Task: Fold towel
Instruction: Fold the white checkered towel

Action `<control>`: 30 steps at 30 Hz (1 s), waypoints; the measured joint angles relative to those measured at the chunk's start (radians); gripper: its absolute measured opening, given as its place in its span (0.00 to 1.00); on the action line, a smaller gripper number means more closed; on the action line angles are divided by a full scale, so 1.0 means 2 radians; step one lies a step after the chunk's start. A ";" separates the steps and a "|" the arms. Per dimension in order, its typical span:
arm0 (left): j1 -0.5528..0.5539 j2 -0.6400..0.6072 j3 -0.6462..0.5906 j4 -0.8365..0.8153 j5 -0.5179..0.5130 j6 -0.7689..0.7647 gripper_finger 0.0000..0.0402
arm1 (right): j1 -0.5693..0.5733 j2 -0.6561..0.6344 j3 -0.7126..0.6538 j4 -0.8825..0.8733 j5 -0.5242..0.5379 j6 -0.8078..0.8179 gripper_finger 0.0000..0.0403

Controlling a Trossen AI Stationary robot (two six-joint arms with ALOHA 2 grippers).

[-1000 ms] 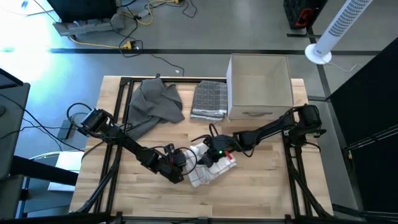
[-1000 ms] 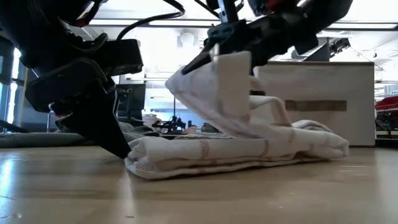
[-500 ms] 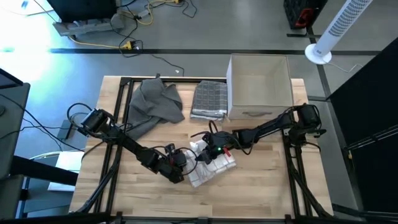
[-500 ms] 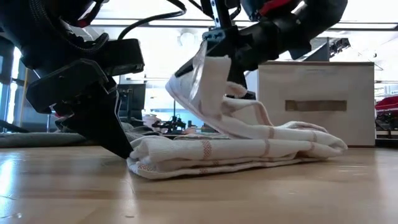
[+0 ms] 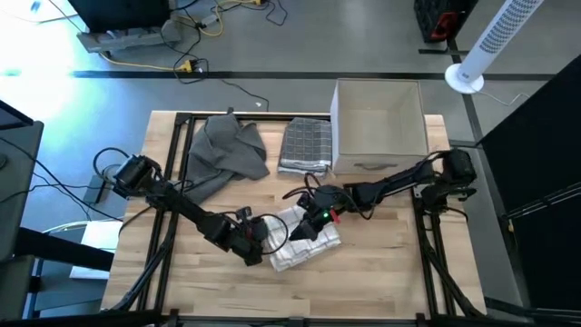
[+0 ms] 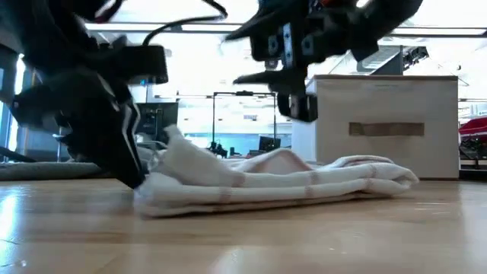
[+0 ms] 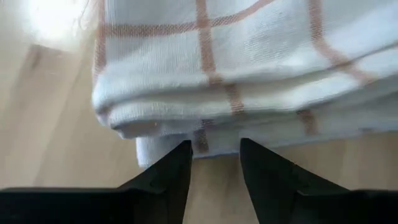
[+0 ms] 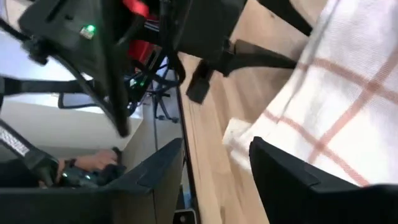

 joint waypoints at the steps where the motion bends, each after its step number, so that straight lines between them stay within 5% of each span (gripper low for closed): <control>1: 0.000 -0.011 0.010 -0.024 0.008 0.000 0.32 | 0.000 -0.014 0.000 -0.018 0.000 -0.008 0.43; 6: -0.005 -0.059 0.042 -0.075 0.045 -0.004 0.32 | 0.003 -0.079 0.000 -0.157 0.024 -0.048 0.41; 12: -0.013 -0.062 0.036 0.009 -0.062 0.031 0.32 | 0.028 -0.105 0.000 -0.329 0.086 -0.114 0.35; 17: 0.029 -0.026 -0.001 0.191 0.006 0.123 0.32 | 0.039 -0.078 0.000 -0.334 0.106 -0.148 0.22; 21: 0.057 -0.006 -0.018 0.262 0.044 0.124 0.30 | 0.041 -0.046 0.000 -0.324 0.107 -0.148 0.04; 30: 0.069 0.071 -0.022 0.394 0.119 0.108 0.23 | 0.046 0.000 -0.001 -0.317 0.107 -0.139 0.00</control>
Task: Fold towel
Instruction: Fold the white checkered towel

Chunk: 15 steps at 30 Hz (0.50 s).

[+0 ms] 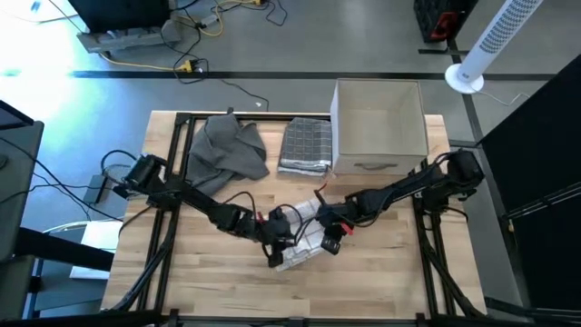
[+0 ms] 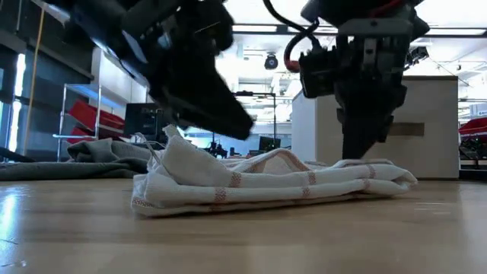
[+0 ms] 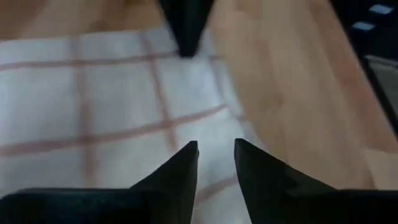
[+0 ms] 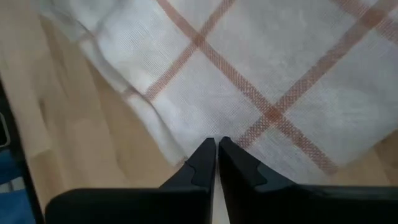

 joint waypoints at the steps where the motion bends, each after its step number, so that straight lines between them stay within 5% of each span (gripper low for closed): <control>1: -0.003 0.009 0.000 0.010 0.007 -0.012 0.22 | 0.000 0.003 0.000 0.001 0.001 0.000 0.00; 15: -0.040 0.033 0.001 -0.035 0.051 -0.079 0.16 | -0.004 0.016 0.000 -0.005 0.018 -0.004 0.00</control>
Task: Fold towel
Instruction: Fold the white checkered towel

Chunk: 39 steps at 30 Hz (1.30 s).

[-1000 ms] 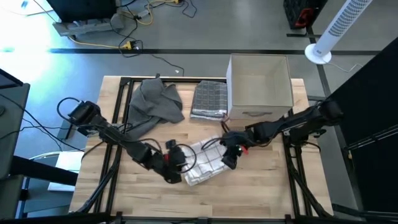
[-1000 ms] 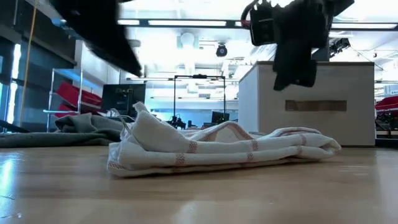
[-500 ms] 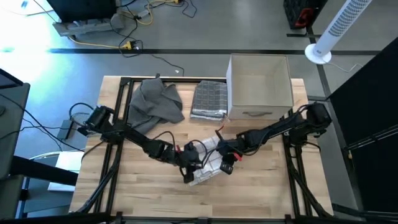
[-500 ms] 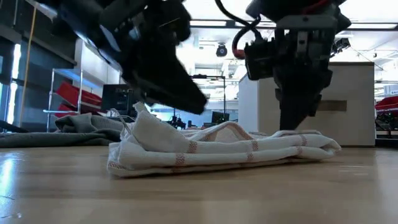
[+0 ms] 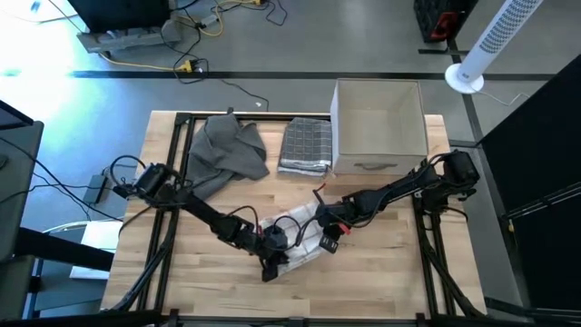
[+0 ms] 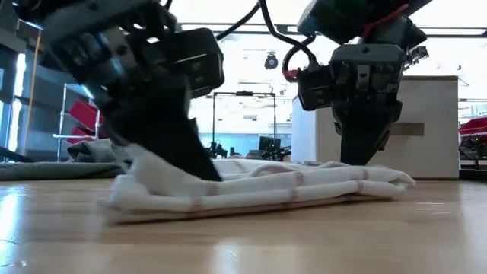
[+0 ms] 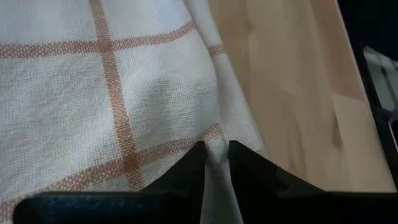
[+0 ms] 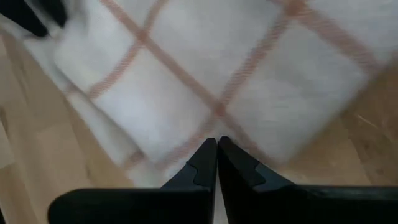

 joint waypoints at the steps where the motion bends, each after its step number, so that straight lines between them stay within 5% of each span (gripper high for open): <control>1: -0.001 -0.003 0.000 -0.005 0.001 0.000 0.16 | 0.000 0.000 0.000 0.000 0.000 -0.003 0.00; 11: 0.000 -0.070 -0.001 -0.099 0.003 0.015 0.15 | -0.016 -0.002 0.000 -0.017 -0.001 -0.009 0.00; 16: 0.000 -0.095 -0.001 -0.133 -0.035 0.015 0.15 | -0.017 -0.024 0.017 0.006 -0.005 -0.017 0.00; 24: 0.000 -0.070 -0.001 -0.129 -0.071 0.015 0.15 | -0.054 0.013 0.019 0.096 0.007 -0.043 0.00; 39: -0.018 -0.053 0.001 -0.169 -0.031 -0.011 0.15 | -0.089 0.055 0.018 0.101 0.017 -0.055 0.00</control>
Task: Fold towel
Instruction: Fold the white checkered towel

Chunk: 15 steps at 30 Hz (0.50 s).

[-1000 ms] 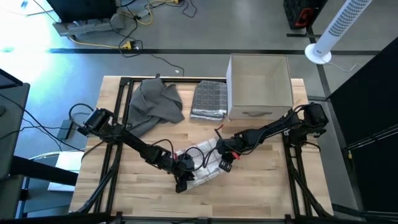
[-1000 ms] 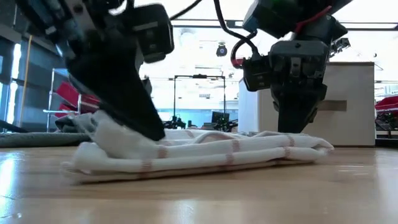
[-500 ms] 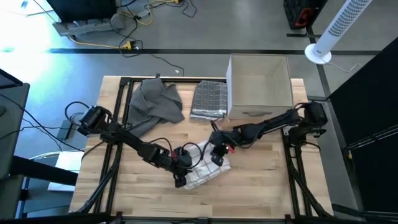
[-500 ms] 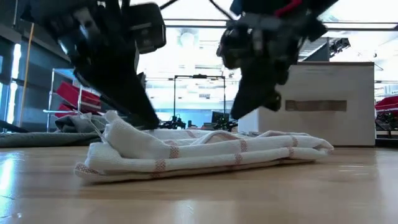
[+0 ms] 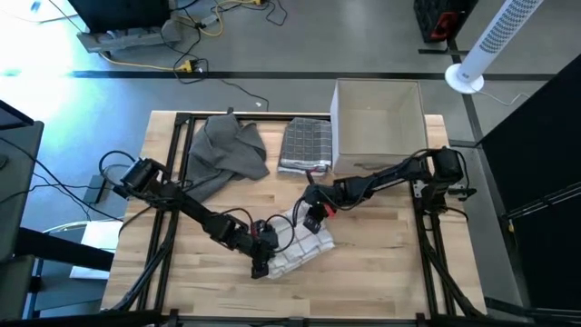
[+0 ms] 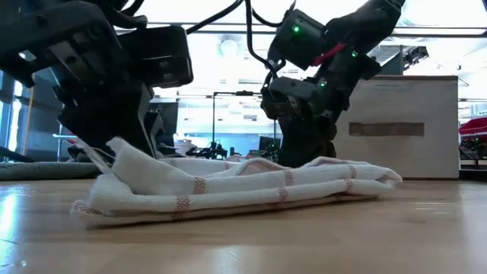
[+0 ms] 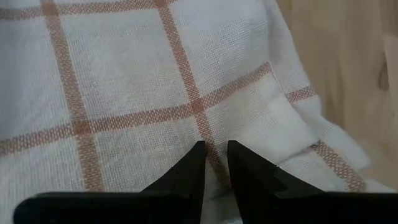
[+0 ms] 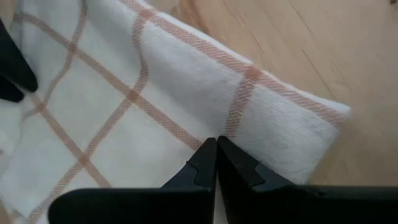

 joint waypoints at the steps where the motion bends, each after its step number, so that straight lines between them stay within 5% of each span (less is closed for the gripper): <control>1: 0.000 -0.003 0.000 -0.005 0.009 0.000 0.15 | 0.000 0.000 0.000 0.000 0.000 0.000 0.00; 8: 0.017 -0.069 0.005 -0.045 0.026 0.003 0.15 | 0.001 -0.025 0.000 -0.016 -0.011 -0.011 0.00; 15: 0.030 -0.134 0.009 -0.175 -0.084 0.025 0.15 | 0.034 -0.064 0.000 -0.039 -0.028 -0.028 0.00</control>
